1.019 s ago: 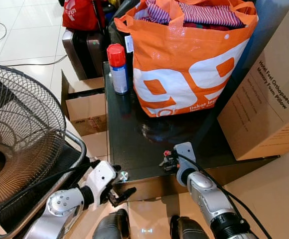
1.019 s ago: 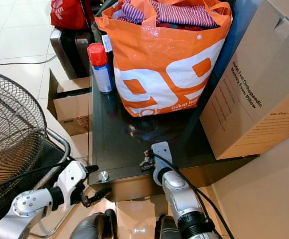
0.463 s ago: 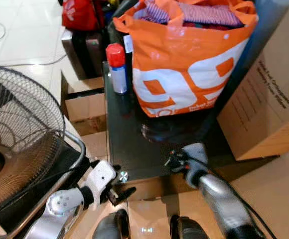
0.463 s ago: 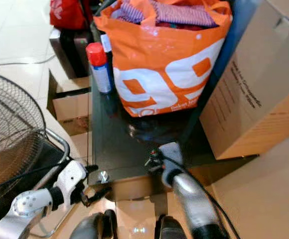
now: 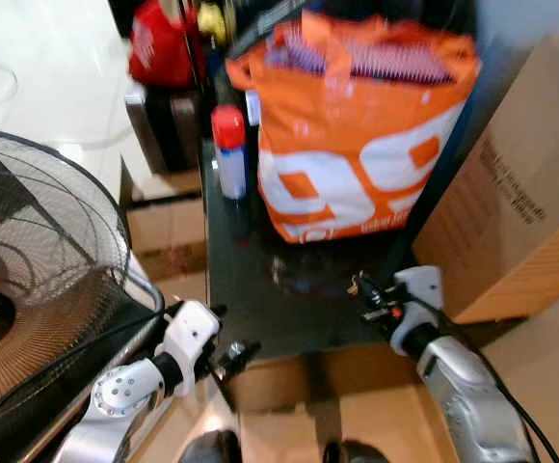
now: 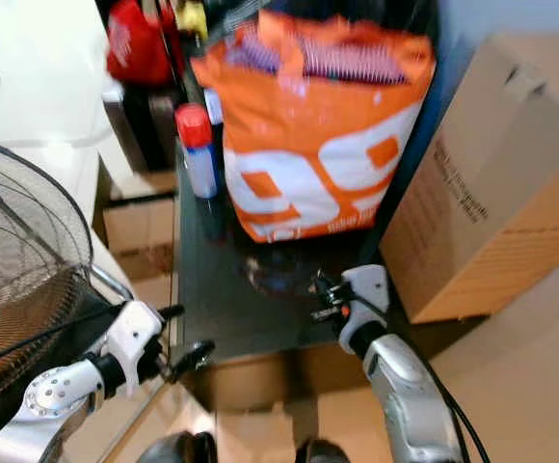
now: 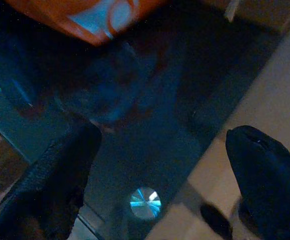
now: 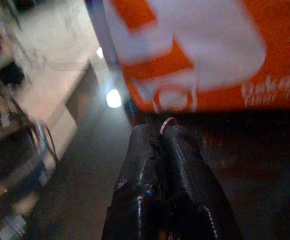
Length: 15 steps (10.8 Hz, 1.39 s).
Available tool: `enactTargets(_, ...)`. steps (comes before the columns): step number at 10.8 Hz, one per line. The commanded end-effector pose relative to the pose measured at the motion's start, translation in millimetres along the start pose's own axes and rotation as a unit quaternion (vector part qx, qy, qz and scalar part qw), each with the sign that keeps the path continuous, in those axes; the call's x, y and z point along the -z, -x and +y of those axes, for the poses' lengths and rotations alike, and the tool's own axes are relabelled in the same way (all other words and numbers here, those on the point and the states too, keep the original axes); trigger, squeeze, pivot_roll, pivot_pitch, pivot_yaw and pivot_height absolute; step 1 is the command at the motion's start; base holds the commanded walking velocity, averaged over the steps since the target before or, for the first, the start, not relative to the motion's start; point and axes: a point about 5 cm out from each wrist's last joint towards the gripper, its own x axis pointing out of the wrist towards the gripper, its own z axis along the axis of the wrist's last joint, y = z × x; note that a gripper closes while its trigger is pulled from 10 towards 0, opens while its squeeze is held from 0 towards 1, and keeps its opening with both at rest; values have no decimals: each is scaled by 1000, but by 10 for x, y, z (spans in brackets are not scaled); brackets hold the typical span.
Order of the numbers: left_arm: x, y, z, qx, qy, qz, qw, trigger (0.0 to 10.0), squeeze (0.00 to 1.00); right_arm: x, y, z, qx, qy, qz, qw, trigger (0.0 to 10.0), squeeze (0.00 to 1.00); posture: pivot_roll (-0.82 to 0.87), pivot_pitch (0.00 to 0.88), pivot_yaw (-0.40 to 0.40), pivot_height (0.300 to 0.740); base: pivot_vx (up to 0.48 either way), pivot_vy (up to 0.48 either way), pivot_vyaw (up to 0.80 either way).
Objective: Hang keys on a hook
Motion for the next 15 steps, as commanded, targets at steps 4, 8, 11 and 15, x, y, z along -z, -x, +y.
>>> enactTargets(4, -143, -36, 121, -57, 27, -53, 997, 10000, 0, -189, 136, 128, -21, -58, -52, 997, 0, 0, -69, 0, -9, 740, 0, 0, 0)
enactTargets(8, -150, -102, 152, -55, 18, -48, 997, 10000, 0, -218, 66, 116, -26, -52, -39, 998, 0, 0, -69, 0, -6, 740, 0, 0, 0)
enactTargets(11, -96, -110, 173, -56, 9, -39, 998, 10000, 0, -214, 52, 138, -28, -54, -38, 997, 0, 0, -62, 0, -3, 740, 0, 0, 0)
enactTargets(15, -130, -108, 191, -86, -3, -46, 995, 10000, 0, -278, 125, 118, -15, -54, -53, 997, 0, 0, -70, 0, -2, 740, 0, 0, 0)
